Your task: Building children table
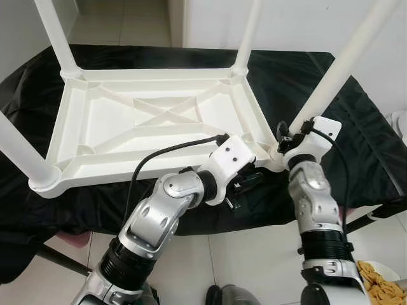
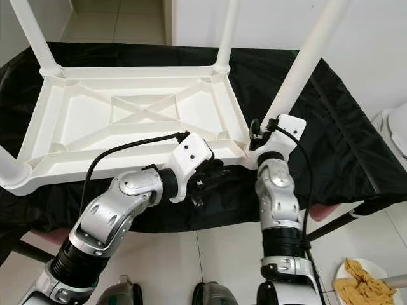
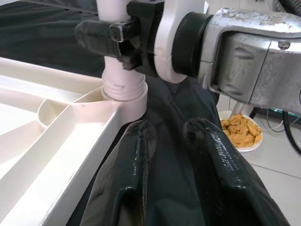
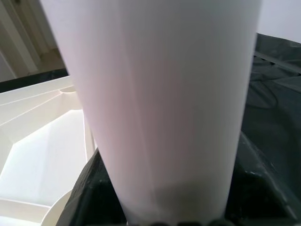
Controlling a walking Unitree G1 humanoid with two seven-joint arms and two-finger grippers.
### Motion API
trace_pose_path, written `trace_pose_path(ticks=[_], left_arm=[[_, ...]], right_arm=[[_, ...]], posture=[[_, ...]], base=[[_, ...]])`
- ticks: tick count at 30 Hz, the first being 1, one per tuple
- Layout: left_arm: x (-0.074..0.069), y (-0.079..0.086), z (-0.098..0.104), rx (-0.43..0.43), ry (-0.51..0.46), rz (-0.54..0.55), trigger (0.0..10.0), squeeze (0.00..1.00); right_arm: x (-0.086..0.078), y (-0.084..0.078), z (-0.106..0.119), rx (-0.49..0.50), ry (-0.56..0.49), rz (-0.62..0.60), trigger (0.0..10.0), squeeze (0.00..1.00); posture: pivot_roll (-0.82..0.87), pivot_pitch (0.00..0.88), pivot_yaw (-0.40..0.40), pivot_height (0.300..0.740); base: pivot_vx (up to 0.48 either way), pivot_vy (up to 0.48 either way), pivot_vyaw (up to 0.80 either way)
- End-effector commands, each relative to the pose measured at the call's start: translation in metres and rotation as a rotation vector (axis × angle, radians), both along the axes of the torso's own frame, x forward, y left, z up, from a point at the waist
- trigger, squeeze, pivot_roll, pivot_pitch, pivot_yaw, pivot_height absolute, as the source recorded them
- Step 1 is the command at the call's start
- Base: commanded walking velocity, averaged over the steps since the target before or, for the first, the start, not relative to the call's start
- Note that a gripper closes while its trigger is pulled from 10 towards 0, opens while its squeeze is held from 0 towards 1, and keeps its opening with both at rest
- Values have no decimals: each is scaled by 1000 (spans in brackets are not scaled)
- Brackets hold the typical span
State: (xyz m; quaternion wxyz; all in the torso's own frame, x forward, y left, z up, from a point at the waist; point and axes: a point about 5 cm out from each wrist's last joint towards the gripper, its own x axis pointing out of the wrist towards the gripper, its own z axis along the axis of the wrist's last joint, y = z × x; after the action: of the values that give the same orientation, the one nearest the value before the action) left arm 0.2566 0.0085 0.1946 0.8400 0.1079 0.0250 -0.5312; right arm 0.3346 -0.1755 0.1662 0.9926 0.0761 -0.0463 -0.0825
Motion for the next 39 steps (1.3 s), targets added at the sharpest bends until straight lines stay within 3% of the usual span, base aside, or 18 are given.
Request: trace_pose_path(ticks=[1,3,4,6,7,16,20,21,22,30,34,39], left_arm=[[-3,-2,-1,-5,5,6,10000,0],[-3,-2,-1,-5,5,6,10000,0],[-3,-2,-1,-5,5,6,10000,0],[-3,-2,-1,-5,5,6,10000,0],[-3,-2,-1,-5,4,6,10000,0],[0,-2,-1,-6,-2,20,10000,0],[5,-3,1,-9,-15,39,10000,0],[7,-3,1,-10,-20,47,10000,0],[9,-3,2,-9,-26,53,10000,0],[23,-9,5,4,-58,88,10000,0],[40,-25,4,31,-65,132,10000,0],[45,-33,2,76,-116,143,10000,0]], right_arm=[[-3,5,-22,79,106,-7,10000,0],[-3,5,-22,75,104,-4,10000,0],[-3,6,-22,71,103,-4,10000,137],[-3,5,-21,68,95,1,10000,137],[-3,2,-15,64,50,44,10000,1000],[-7,-5,-7,44,-21,116,10000,1000],[-11,-15,-7,7,-43,140,10000,1000],[-13,-18,-7,0,-49,170,10000,847],[-15,-20,-7,-18,-59,190,10000,0],[-19,-32,-3,-76,-86,259,10000,0],[-24,-32,3,-112,-109,363,10000,0],[-27,-35,1,-130,-100,382,10000,0]], posture=[[39,85,-51,740],[39,80,-53,740],[39,80,-53,740],[39,80,-53,740],[38,72,-55,740],[34,66,-56,740],[26,62,-55,740],[26,62,-55,740],[23,62,-53,740],[15,72,-44,740],[11,90,-38,740],[8,95,-37,740]], base=[[0,0,0],[0,0,0],[0,0,0],[0,0,0],[0,0,0],[0,0,0],[0,0,0],[0,0,0],[0,0,0],[0,0,0],[0,0,0],[0,0,0]])
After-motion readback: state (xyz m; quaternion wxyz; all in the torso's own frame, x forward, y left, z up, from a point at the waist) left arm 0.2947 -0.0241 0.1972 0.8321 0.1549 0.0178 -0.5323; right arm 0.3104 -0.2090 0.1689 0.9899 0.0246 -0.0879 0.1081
